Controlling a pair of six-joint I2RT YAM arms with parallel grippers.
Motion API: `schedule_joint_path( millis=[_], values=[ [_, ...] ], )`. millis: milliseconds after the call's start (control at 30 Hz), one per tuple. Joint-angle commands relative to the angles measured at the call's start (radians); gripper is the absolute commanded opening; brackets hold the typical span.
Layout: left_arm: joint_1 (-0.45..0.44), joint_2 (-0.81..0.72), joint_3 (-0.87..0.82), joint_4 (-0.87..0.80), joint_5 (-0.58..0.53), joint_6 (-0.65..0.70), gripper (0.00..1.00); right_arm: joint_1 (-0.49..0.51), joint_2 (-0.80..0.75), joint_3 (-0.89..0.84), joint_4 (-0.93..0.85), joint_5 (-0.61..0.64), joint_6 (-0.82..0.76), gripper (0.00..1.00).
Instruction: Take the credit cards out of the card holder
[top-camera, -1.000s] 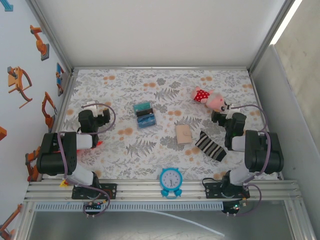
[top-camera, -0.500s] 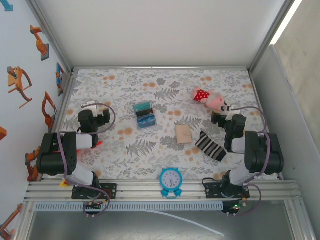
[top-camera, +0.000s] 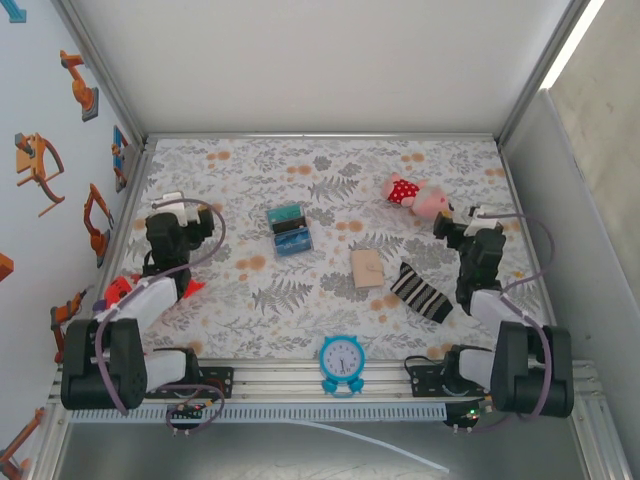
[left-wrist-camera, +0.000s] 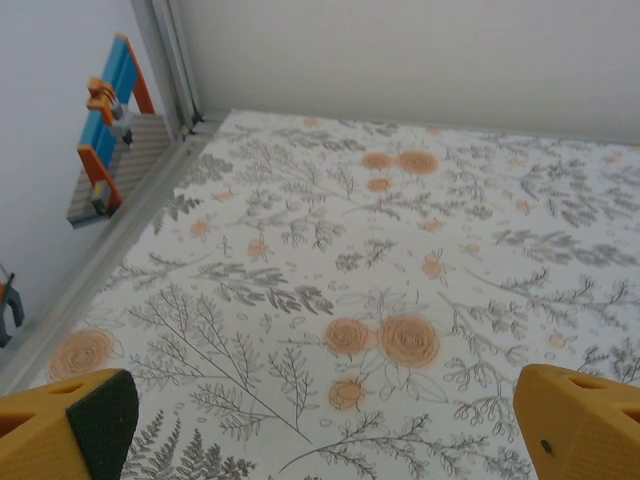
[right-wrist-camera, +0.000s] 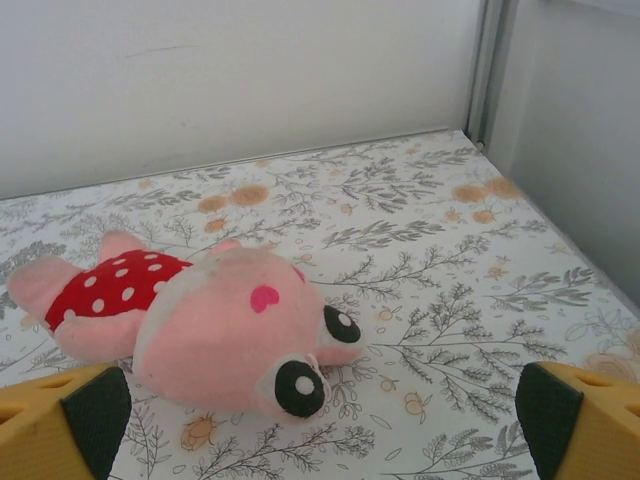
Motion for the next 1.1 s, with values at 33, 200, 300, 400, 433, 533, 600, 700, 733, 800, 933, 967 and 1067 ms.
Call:
schedule_joint_path(
  millis=[33,200,300,400,433,533,600,700,733,800,933,967,1067],
  values=[
    [-0.043,-0.153,0.041,-0.191,-0.122,-0.046,0.97,0.004,-0.062,0.145,-0.433,0.023,0.118,1.0],
    [-0.058,-0.31,0.048,-0.359,-0.129,-0.198,0.97,0.134,-0.072,0.235,-0.693,0.105,0.156,1.0],
    [-0.068,-0.378,0.045,-0.455,-0.116,-0.3,0.97,0.262,-0.058,0.292,-0.826,0.199,0.192,1.0],
    [-0.099,-0.441,0.023,-0.499,-0.085,-0.369,0.97,0.376,-0.016,0.356,-0.948,0.227,0.264,1.0],
    [-0.115,-0.459,0.011,-0.51,-0.076,-0.393,0.97,0.408,0.004,0.377,-0.984,0.227,0.292,1.0],
    [-0.171,-0.507,-0.025,-0.544,-0.053,-0.453,0.97,0.499,0.064,0.426,-1.066,0.211,0.362,1.0],
    [-0.227,-0.533,-0.047,-0.562,-0.059,-0.477,0.97,0.552,0.098,0.446,-1.098,0.192,0.394,1.0],
    [-0.325,-0.551,-0.062,-0.594,-0.096,-0.509,0.97,0.61,0.146,0.48,-1.157,0.181,0.425,1.0],
    [-0.355,-0.551,-0.062,-0.604,-0.111,-0.52,0.97,0.626,0.162,0.488,-1.17,0.163,0.432,0.99],
    [-0.403,-0.543,-0.066,-0.609,-0.138,-0.539,0.97,0.665,0.192,0.506,-1.179,0.129,0.431,0.99],
    [-0.464,-0.501,-0.095,-0.565,-0.165,-0.587,0.97,0.706,0.27,0.556,-1.182,0.056,0.431,1.0],
    [-0.47,-0.49,-0.103,-0.548,-0.163,-0.603,0.97,0.71,0.29,0.563,-1.176,0.035,0.433,1.0],
    [-0.473,-0.461,-0.121,-0.495,-0.148,-0.638,0.97,0.732,0.349,0.588,-1.174,0.035,0.445,1.0]
  ],
)
